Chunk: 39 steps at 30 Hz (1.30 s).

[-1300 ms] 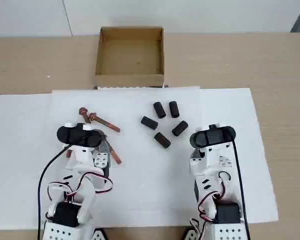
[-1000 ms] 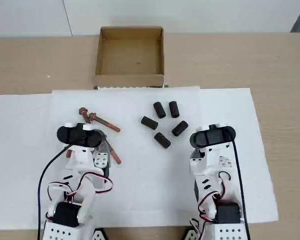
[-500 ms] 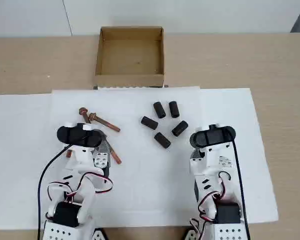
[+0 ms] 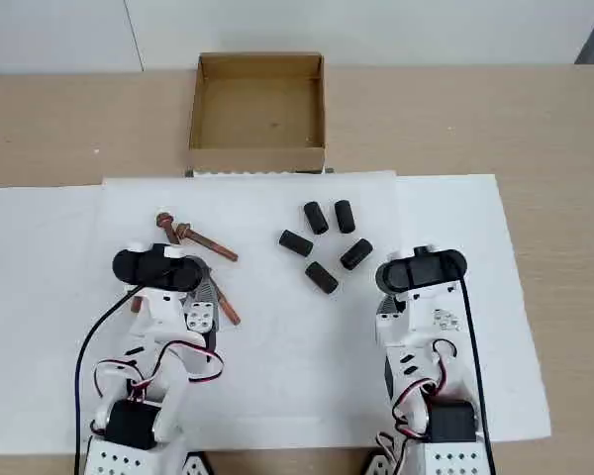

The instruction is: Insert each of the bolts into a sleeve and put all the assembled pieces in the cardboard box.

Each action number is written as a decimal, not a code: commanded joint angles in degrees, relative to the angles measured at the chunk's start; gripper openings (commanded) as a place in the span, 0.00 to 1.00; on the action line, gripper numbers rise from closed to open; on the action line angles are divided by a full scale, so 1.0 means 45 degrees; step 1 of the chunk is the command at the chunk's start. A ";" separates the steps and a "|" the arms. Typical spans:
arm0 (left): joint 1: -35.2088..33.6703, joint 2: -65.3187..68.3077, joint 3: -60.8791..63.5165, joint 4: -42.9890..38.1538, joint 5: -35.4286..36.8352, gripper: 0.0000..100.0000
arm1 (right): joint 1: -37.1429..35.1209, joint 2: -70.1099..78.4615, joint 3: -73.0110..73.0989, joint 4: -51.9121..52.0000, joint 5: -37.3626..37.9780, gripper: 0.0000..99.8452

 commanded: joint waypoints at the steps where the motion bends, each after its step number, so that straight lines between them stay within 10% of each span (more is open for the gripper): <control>1: 0.0000 -0.0098 -0.0049 0.0039 -0.0039 0.01 | 0.0029 -0.0147 0.0156 -0.0303 0.0117 0.00; 19: 0.1114 -0.0098 -0.0322 0.0039 -0.0078 0.01 | 0.0029 -0.0147 0.0156 -0.0303 0.0117 0.00; 39: -0.0332 0.0313 -0.8723 0.4024 -0.3106 0.01 | 0.0029 -0.0147 0.0156 -0.0303 0.0117 0.00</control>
